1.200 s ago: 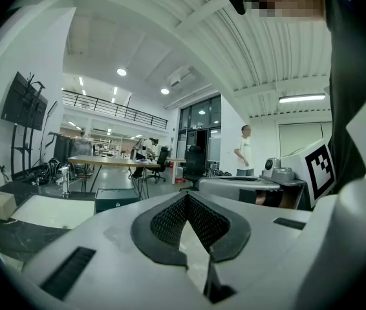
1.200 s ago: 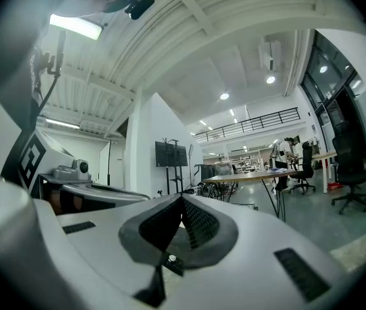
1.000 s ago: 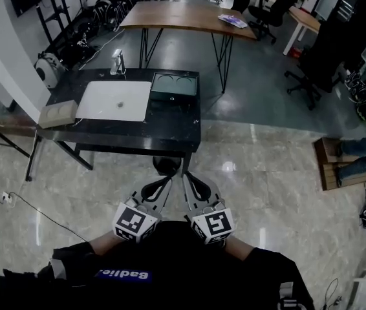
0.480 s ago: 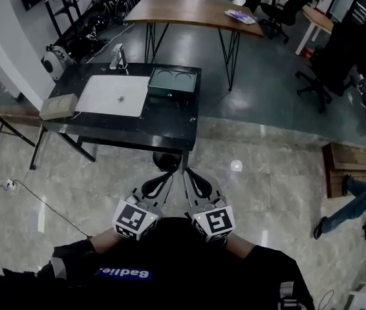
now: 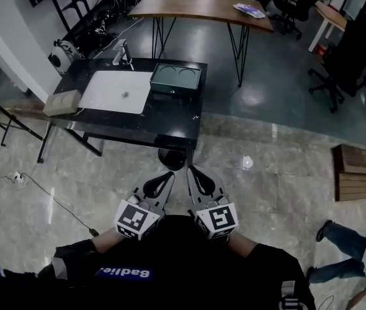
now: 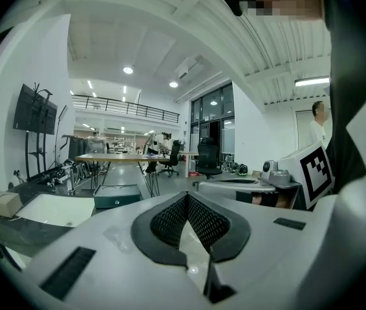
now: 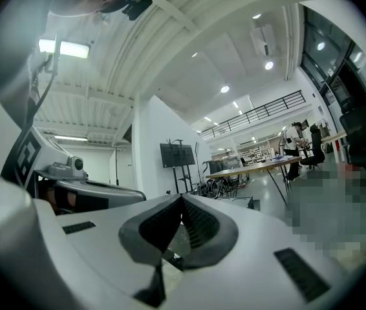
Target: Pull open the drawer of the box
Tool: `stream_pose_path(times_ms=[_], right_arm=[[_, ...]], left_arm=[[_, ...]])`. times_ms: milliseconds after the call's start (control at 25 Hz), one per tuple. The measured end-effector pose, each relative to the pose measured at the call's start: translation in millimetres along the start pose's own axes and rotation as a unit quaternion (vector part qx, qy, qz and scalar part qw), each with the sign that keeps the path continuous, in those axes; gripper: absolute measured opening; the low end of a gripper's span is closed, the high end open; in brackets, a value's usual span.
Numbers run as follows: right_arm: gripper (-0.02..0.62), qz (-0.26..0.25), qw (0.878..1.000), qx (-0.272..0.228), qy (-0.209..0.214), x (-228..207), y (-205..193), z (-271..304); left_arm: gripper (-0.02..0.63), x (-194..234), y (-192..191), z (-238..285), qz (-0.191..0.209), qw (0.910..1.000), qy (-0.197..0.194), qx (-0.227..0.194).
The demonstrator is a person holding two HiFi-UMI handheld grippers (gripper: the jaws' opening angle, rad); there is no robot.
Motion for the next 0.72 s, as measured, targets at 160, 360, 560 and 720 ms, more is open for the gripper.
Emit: stream_pose_path(times_ms=[160,360,560,720], right_arm=[[-0.001,-0.006,1.0,0.003,-0.013,-10,-1,21],[-0.001,-0.014,0.999,-0.001,-0.044,-24,4,66],[0.0,-0.03,0.997,-0.001,-0.067,-28,14,136],[0.0,-0.039,0.996,0.002,-0.077,-23,25,203]], left_arm=[[0.002,21,1,18,-0.001,0.9999,-0.015,-0.003],[0.002,71,3,46,-0.007,0.999,-0.043,-0.01],[0.002,148,12,73,-0.016,0.9976,-0.065,-0.015],[0.002,217,16,86,-0.029,0.9971,-0.07,-0.001]])
Point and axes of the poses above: the fingertips, and each gripper's own axes: z forward along the fingers, x to its left, y out of its top, the point moved 9 cm from there along -z, backward along the fingers, and after that the axes turned 6 degrees about -y, right-handed, at the moved point
